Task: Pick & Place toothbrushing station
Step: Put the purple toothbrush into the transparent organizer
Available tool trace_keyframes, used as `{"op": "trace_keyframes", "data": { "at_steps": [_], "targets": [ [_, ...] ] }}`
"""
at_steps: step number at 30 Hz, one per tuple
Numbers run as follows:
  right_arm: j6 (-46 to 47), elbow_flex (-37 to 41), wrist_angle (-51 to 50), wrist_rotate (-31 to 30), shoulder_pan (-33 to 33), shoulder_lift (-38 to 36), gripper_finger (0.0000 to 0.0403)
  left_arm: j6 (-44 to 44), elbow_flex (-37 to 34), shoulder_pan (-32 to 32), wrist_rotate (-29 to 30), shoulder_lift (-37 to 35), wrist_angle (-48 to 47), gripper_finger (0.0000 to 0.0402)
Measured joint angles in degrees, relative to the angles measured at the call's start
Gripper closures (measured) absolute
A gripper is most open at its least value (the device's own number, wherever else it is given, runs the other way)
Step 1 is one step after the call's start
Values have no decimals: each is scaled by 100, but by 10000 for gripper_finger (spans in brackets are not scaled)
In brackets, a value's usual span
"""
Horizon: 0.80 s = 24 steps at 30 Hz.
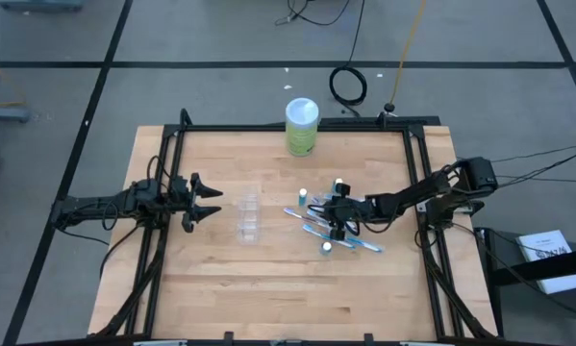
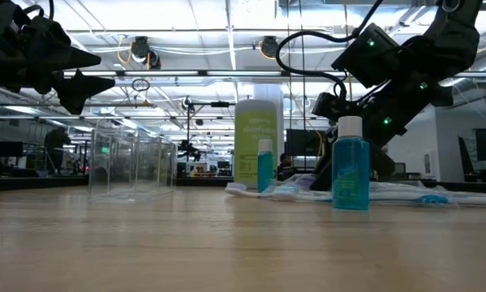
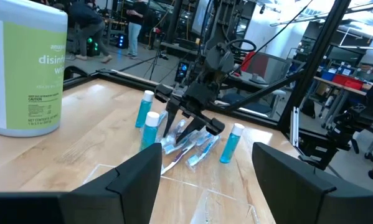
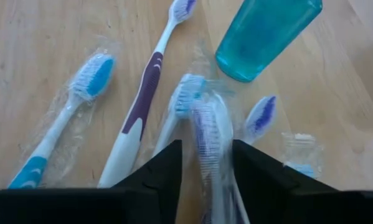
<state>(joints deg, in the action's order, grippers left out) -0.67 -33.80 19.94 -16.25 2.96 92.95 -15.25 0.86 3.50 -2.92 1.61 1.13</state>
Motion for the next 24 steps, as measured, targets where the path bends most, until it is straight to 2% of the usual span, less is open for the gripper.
{"op": "trace_keyframes", "data": {
  "at_steps": [14,24],
  "targets": [
    [-166,2,186,-2,2,-91,365,0,0,1,0,0,0,146],
    [-158,4,222,4,11,-763,376,0,0,1,0,-2,0,146]
  ]
}}
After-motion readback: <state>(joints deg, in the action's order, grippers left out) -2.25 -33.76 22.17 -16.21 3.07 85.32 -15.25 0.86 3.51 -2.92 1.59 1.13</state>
